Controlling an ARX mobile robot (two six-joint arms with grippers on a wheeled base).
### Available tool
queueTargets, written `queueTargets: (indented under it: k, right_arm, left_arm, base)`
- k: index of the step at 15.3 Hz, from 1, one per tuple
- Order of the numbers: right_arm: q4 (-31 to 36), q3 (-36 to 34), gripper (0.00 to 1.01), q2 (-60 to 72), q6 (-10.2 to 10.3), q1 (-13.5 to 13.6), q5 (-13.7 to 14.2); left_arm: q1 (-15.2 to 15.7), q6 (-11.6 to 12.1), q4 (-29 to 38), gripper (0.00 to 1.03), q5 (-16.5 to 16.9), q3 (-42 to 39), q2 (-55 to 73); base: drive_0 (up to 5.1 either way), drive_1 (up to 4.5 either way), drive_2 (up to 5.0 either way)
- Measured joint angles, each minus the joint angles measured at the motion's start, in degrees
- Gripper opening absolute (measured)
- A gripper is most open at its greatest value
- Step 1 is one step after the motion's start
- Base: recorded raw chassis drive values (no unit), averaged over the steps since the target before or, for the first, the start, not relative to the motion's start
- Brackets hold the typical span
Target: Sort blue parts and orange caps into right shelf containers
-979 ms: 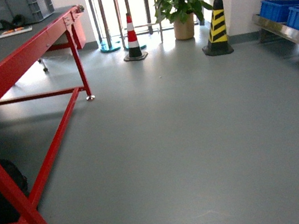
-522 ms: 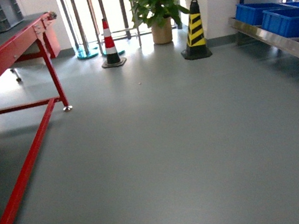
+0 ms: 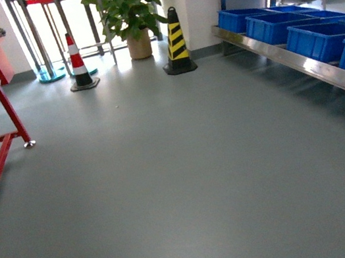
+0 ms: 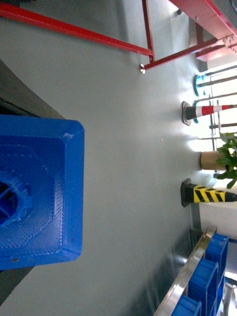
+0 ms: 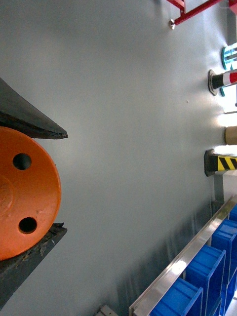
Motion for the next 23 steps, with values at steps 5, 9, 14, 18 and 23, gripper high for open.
queueTargets:
  k: [5, 9, 14, 18, 23]
  right_arm:
    - [0.0, 0.0, 0.43, 0.0, 0.0, 0.0, 0.0]
    - [0.0, 0.0, 0.43, 0.0, 0.0, 0.0, 0.0]
    - [0.0, 0.0, 0.43, 0.0, 0.0, 0.0, 0.0]
    - [0.0, 0.0, 0.43, 0.0, 0.0, 0.0, 0.0]
    - [0.0, 0.0, 0.43, 0.0, 0.0, 0.0, 0.0]
  left_arm:
    - [-0.1, 0.0, 0.0, 0.44, 0.0, 0.0, 0.0]
    - [-0.2, 0.0, 0.0, 0.44, 0.0, 0.0, 0.0]
    - [-0.1, 0.0, 0.0, 0.44, 0.0, 0.0, 0.0]
    - [-0.1, 0.0, 0.0, 0.44, 0.0, 0.0, 0.0]
    - [-0.1, 0.0, 0.0, 0.44, 0.0, 0.0, 0.0]
  base:
    - [-0.1, 4.15, -4.3]
    - [-0.1, 4.15, -4.3]
    - [-0.1, 4.15, -4.3]
    - [-0.8, 1.34, -2.9]
    - [-1.5, -1.48, -1.5]
